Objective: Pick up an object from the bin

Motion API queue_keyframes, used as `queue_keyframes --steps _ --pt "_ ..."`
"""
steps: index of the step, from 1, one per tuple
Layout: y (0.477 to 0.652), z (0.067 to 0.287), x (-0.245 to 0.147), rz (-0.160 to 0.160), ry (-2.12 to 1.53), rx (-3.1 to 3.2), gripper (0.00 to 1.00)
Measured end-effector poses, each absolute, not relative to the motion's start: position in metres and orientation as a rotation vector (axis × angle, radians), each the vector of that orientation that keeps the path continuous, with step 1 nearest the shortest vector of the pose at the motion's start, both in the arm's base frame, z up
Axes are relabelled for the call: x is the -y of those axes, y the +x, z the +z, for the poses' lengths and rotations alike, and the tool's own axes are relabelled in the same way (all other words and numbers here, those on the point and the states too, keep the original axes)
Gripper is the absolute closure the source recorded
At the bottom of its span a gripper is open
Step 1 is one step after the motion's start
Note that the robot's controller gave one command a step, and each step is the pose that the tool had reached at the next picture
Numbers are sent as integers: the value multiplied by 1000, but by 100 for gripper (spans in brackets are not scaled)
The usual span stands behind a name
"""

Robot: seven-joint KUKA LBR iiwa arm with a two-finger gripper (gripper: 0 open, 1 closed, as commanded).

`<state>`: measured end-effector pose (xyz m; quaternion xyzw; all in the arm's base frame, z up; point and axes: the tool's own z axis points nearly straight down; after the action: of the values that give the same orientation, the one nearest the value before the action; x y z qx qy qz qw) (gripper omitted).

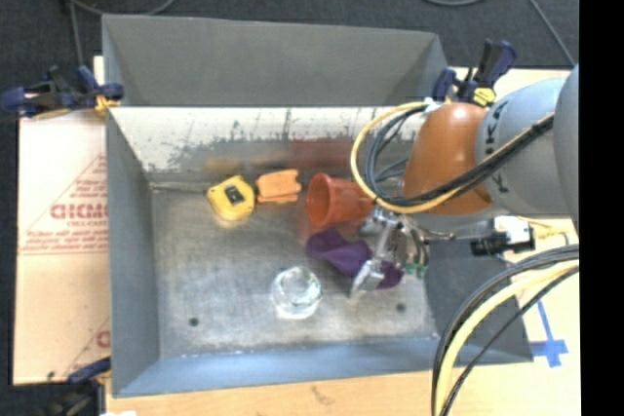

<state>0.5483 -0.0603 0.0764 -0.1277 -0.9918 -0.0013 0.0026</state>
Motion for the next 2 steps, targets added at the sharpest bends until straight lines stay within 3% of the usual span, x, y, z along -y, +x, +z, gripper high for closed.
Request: queue_keyframes --steps 1,2 --pt "547 78 60 3 -599 3085 0" --pt "550 82 60 -5 -394 3114 100"
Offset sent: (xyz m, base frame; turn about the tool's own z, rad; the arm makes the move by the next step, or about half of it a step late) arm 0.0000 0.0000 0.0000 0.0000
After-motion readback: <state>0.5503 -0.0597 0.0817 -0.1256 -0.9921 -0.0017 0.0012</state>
